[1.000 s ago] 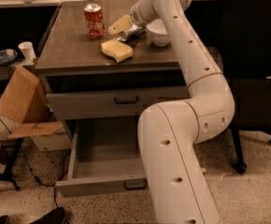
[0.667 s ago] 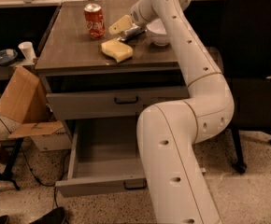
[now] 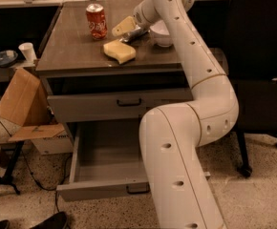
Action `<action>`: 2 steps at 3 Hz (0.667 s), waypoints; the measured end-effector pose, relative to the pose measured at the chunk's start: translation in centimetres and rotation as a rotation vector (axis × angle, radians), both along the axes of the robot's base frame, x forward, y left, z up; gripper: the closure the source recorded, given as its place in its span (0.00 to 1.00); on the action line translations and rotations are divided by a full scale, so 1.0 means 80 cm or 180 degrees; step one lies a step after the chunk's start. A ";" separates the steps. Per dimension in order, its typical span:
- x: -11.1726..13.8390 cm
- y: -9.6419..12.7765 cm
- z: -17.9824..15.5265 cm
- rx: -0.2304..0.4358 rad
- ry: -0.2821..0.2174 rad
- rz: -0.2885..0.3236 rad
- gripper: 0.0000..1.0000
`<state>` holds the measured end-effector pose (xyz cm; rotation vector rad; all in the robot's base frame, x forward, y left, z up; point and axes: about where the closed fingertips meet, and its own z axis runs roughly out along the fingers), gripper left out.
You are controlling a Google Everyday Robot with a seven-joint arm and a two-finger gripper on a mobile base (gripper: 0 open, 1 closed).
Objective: Place redbull can into middle drawer
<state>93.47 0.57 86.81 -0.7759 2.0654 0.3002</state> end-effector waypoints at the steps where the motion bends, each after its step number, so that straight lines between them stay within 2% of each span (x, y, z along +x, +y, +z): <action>1: -0.001 0.000 -0.010 -0.0048 0.0066 -0.0025 0.00; 2: -0.002 -0.001 -0.018 -0.0098 0.0117 -0.0043 0.02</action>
Offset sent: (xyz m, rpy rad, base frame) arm 0.0365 -0.0128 0.0033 -0.0429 0.0505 -0.0240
